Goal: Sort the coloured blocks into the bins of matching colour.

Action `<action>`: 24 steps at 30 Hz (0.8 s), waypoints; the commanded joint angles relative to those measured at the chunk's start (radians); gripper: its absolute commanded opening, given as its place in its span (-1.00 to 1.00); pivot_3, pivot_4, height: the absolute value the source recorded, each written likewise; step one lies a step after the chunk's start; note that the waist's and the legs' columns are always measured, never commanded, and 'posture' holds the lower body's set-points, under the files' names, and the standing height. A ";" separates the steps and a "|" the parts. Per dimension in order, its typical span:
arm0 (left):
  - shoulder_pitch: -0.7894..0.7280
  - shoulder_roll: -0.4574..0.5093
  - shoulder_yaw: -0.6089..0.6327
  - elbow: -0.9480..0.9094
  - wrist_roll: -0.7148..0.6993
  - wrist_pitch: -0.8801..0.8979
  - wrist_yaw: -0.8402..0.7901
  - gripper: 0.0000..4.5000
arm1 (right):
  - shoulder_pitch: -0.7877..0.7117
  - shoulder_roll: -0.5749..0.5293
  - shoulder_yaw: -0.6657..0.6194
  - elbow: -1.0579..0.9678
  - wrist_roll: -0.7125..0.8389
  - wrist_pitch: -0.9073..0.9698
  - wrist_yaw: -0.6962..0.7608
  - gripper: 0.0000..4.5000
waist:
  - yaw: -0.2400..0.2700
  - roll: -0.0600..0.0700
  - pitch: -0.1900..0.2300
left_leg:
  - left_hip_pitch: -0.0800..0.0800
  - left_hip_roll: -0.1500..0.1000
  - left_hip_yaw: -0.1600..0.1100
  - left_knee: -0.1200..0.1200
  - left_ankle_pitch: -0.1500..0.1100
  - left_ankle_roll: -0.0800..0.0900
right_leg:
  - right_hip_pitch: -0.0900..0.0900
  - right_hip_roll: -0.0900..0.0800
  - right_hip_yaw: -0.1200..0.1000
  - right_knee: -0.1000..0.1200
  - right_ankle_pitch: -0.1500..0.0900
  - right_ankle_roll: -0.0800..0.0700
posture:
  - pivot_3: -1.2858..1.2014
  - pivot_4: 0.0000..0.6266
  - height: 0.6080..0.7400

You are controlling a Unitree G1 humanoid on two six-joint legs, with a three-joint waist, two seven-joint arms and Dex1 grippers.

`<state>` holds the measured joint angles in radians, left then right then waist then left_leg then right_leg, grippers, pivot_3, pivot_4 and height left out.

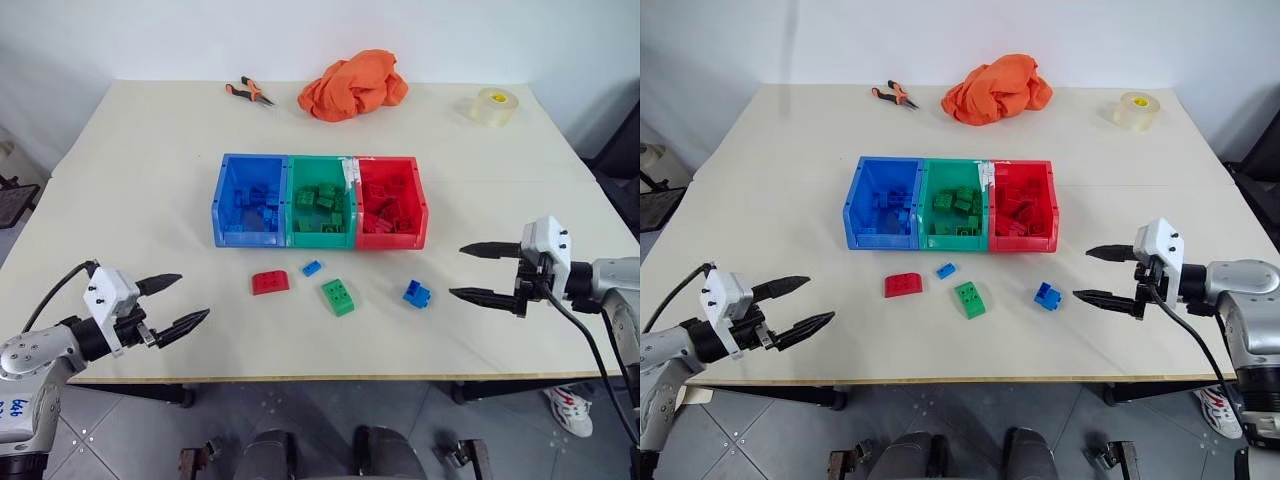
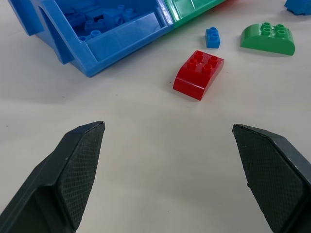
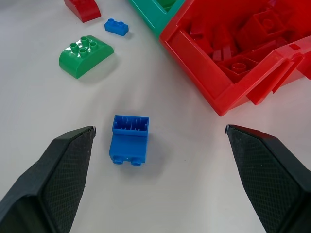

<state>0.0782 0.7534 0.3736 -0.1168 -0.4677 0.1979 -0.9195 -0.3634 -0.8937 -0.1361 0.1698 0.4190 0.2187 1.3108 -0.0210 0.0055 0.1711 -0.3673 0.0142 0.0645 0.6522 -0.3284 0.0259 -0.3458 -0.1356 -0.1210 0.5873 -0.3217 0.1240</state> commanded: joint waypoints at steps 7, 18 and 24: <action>-0.029 0.000 -0.026 -0.080 -0.026 0.063 0.011 0.99 | 0.007 -0.003 -0.025 -0.039 0.019 0.011 -0.012 1.00 | 0.006 0.000 0.000 | 0.000 0.000 0.000 0.001 0.000 0.000 | 0.000 0.000 0.000 0.001 0.000 0.000 | 0.03 -0.52 1.00; -0.190 -0.019 -0.188 0.043 -0.035 -0.017 -0.227 0.99 | 0.311 -0.169 -0.203 -0.118 0.015 0.041 0.041 1.00 | 0.045 0.000 0.000 | 0.000 -0.001 0.001 0.002 0.000 0.001 | 0.002 0.002 0.000 -0.001 0.000 0.000 | 0.03 -0.52 1.00; -0.273 -0.029 -0.218 0.162 -0.021 -0.075 -0.333 0.99 | 0.385 -0.184 -0.250 -0.185 0.025 0.087 0.016 1.00 | 0.032 -0.001 0.000 | 0.002 0.000 0.004 0.001 0.000 0.001 | 0.002 0.004 -0.005 -0.001 0.000 0.000 | 0.03 -0.52 1.00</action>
<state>-0.1930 0.7179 0.1557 0.0369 -0.4886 0.1476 -1.2262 0.0245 -1.0649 -0.3593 0.0251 0.4203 0.2942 1.3356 0.0108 0.0049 0.1708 -0.3651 0.0140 0.0687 0.6533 -0.3284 0.0268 -0.3438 -0.1317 -0.1278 0.5870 -0.3217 0.1241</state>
